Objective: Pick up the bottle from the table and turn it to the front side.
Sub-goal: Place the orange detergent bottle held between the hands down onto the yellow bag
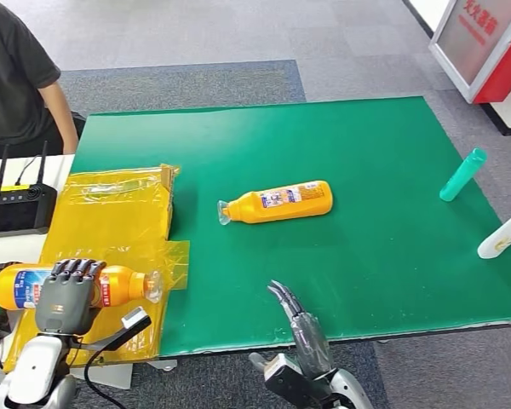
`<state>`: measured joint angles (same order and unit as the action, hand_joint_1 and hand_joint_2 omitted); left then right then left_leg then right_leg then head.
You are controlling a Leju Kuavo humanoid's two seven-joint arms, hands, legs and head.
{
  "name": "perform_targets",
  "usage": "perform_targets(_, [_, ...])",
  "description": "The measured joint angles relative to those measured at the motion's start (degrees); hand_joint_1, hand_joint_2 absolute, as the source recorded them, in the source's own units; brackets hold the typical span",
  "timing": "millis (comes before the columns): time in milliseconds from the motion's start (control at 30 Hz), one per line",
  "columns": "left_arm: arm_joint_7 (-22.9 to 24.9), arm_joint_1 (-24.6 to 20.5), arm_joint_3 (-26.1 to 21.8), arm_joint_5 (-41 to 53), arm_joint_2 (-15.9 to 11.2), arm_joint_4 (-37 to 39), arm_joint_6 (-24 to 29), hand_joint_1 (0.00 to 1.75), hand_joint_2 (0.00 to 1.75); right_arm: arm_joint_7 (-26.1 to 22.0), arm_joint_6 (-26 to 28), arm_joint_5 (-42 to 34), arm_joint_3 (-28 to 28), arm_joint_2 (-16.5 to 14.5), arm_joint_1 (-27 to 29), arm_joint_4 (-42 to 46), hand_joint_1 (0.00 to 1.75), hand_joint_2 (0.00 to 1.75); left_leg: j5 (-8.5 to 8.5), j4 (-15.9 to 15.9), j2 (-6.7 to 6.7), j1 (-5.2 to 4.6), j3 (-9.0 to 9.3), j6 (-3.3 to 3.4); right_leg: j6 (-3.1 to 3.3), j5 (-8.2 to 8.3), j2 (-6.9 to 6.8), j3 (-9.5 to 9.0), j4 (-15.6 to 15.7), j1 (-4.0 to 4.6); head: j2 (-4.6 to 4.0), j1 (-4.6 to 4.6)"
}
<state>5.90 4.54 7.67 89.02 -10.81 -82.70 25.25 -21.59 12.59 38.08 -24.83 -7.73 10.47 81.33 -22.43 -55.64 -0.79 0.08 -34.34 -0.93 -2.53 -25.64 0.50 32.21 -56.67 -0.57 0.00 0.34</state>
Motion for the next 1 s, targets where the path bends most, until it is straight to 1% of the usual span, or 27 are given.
perform_targets(200, [0.44,-0.79,1.1,0.0,-1.8,1.94,-0.03,1.74,1.75,-0.07,-0.1,-0.01,0.0,0.14,0.04,0.0,0.0,1.75,-0.01,0.0,0.0,0.0,-0.01,-0.01,0.0,0.0,0.0,-0.12,0.0,0.0,0.0,-0.01])
perform_targets(233, [0.41,-0.87,1.24,0.0,-1.91,2.16,-0.01,1.71,1.75,-0.08,-0.26,0.0,0.01,0.16,0.04,0.0,0.0,1.75,-0.01,0.0,0.0,0.0,-0.01,-0.02,0.0,0.0,0.0,-0.12,0.0,0.0,0.0,-0.02])
perform_targets(300, [-0.13,-1.14,1.39,0.0,-1.98,2.69,0.19,1.57,1.75,-0.1,-0.59,0.04,0.01,0.19,0.05,0.0,0.0,1.75,-0.01,0.0,0.0,0.0,-0.01,-0.02,0.01,0.0,0.0,-0.11,0.0,0.0,0.0,-0.01])
perform_targets(367, [-1.54,-1.6,1.4,0.0,-1.92,3.45,0.52,1.46,1.75,-0.15,-0.67,0.06,0.01,0.22,0.06,0.0,0.0,1.75,-0.01,0.0,0.0,0.01,0.0,-0.02,0.01,0.0,0.0,-0.11,0.0,0.01,0.0,-0.01])
perform_targets(433, [-3.95,-2.21,1.06,0.0,-1.51,4.46,1.05,1.44,1.75,-0.21,-0.66,-0.03,-0.04,0.29,0.07,0.0,0.0,1.75,-0.01,0.0,0.0,0.01,0.0,-0.02,0.01,0.0,0.0,-0.11,0.0,0.01,0.0,-0.01])
perform_targets(533, [-7.32,-3.39,-0.02,0.0,-0.06,6.23,1.66,1.45,1.75,-0.24,-0.7,-0.2,-0.19,0.41,0.05,0.0,0.0,1.75,-0.01,0.0,0.0,0.0,0.0,-0.02,0.0,0.01,0.0,-0.15,0.0,0.0,0.0,0.01])
perform_targets(700, [-8.24,-4.62,-1.11,0.0,1.37,7.98,1.74,1.45,1.75,-0.25,-0.72,-0.28,-0.42,0.6,0.05,0.0,0.0,1.75,-0.01,0.0,0.02,0.0,0.0,-0.02,0.0,0.03,0.0,-0.19,0.0,0.0,0.0,-0.01])
perform_targets(767, [-8.35,-4.85,-1.32,0.0,1.73,8.45,1.74,1.42,1.75,-0.24,-0.72,-0.29,-0.48,0.66,0.04,0.0,0.0,1.75,-0.01,0.0,0.03,0.0,0.0,-0.02,0.0,0.03,0.0,-0.18,0.0,0.0,0.0,-0.01])
perform_targets(800, [-8.42,-4.92,-1.36,0.0,1.88,8.65,1.74,1.21,1.75,-0.25,-0.72,-0.29,-0.48,0.69,0.04,0.0,0.0,1.75,-0.01,0.0,0.03,0.0,0.0,-0.02,0.01,0.03,0.01,-0.18,0.0,0.0,0.0,-0.01])
perform_targets(900, [-8.75,-5.14,-1.48,-0.02,2.3,9.21,1.76,0.2,1.75,-0.25,-0.73,-0.32,-0.49,0.79,0.04,0.0,0.0,1.75,-0.01,0.0,0.03,0.0,0.0,-0.02,0.01,0.02,0.0,-0.16,0.0,0.0,0.0,-0.01])
perform_targets(933, [-9.03,-5.31,-1.65,-0.05,2.56,9.47,1.76,0.07,1.75,-0.25,-0.76,-0.36,-0.5,0.81,0.02,0.0,0.0,1.75,-0.01,0.0,0.03,0.0,0.0,-0.02,0.01,0.02,0.0,-0.16,0.0,0.0,0.0,-0.01])
perform_targets(1000, [-9.97,-5.94,-2.43,-0.21,3.56,10.33,1.73,0.03,1.75,-0.26,-0.87,-0.49,-0.58,0.85,-0.04,0.0,0.0,1.75,-0.01,0.0,0.03,0.0,0.0,-0.02,0.01,0.02,0.0,-0.17,0.0,0.0,0.0,0.0])
